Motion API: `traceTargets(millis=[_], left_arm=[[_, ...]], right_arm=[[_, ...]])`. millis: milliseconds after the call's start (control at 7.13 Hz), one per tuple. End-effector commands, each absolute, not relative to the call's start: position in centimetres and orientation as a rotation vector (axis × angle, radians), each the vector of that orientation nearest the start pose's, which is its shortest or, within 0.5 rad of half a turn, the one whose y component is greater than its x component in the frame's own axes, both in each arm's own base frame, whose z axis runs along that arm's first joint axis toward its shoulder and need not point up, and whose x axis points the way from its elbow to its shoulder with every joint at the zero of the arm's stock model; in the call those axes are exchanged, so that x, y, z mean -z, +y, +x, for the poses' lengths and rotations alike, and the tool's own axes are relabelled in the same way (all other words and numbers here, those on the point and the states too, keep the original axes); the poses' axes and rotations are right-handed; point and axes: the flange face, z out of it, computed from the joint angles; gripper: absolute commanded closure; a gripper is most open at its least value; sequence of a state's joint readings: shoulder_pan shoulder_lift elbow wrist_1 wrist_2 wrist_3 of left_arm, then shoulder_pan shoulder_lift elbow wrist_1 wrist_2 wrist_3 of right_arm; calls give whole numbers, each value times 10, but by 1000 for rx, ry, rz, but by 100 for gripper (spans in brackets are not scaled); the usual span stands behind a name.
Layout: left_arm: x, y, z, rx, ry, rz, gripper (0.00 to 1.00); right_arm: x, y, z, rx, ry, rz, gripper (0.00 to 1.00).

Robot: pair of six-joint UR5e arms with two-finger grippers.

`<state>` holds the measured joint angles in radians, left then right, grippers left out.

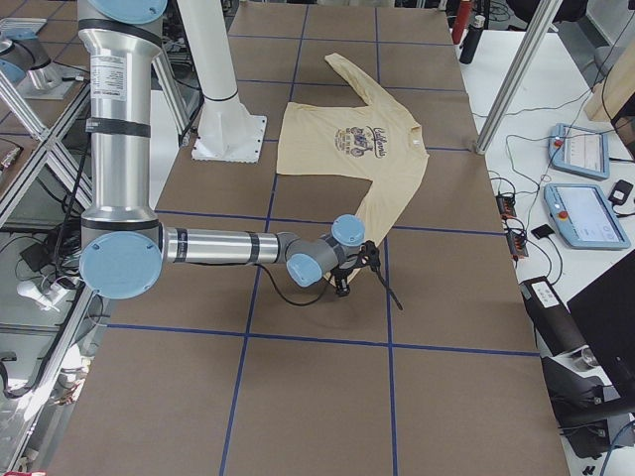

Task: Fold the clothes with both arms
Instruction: 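Lower the right gripper onto the cuff of the sleeve nearest it and grasp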

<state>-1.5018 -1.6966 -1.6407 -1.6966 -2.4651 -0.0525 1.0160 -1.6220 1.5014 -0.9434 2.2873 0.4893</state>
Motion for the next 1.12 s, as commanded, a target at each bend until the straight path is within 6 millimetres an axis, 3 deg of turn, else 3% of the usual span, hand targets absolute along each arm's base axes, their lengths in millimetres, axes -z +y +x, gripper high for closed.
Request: traceTargets(millis=[0, 140, 561, 841, 981], left_arm=[[-534, -555, -17, -159, 905, 247, 0], [-534, -555, -18, -157, 903, 248, 0], [-535, -555, -17, -158, 905, 245, 0], [-537, -555, -17, -157, 905, 242, 0], [-537, -556, -17, -156, 905, 241, 0]], right_arm=[[-648, -454, -201, 246, -863, 69, 82], [-643, -457, -198, 242, -876, 74, 100], [-618, -465, -180, 229, -930, 108, 100], [-585, -465, -176, 194, -984, 118, 100], [-552, -475, -183, 120, -1031, 103, 100]])
